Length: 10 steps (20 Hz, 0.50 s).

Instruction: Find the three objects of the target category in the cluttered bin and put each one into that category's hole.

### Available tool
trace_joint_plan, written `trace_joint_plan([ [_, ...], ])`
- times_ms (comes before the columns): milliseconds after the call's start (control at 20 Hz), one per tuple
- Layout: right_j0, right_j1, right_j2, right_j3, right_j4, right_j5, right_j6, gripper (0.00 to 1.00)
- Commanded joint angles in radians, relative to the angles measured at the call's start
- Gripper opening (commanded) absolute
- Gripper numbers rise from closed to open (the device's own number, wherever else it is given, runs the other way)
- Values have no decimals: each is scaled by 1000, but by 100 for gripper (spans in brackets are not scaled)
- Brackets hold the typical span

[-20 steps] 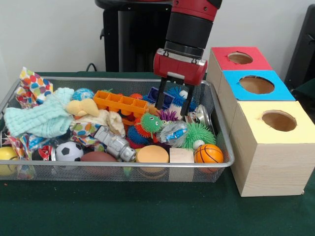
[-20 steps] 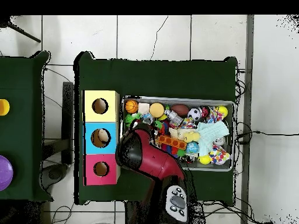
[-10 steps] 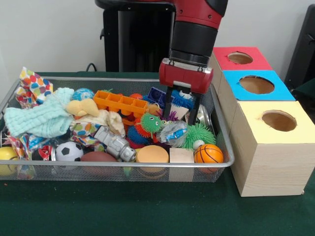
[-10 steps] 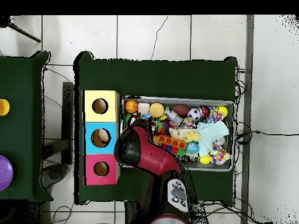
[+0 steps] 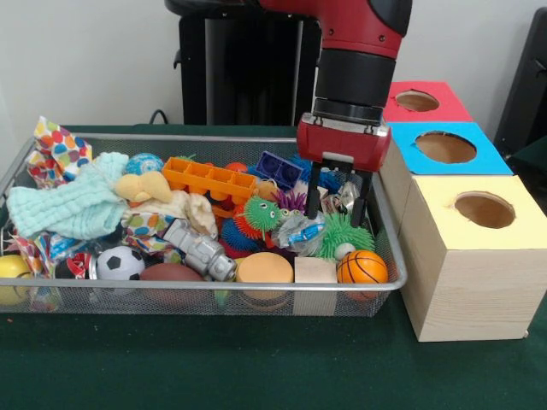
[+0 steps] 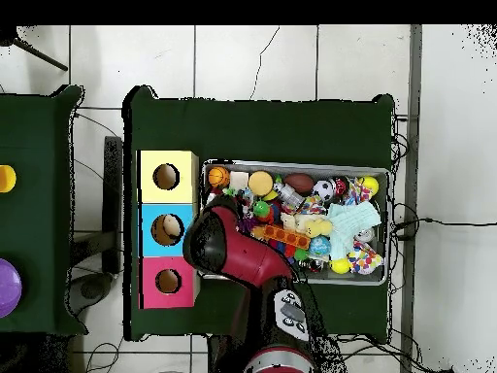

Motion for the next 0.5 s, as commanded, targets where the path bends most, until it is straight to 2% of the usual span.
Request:
trace_joint_plan([
  [50, -18, 75, 92, -69, 62, -83, 301, 100],
  [100, -13, 81, 85, -73, 68, -86, 299, 100],
  [350, 68, 138, -48, -109, 159, -84, 231, 100],
  [500, 85, 165, -89, -119, 184, -82, 202, 100],
])
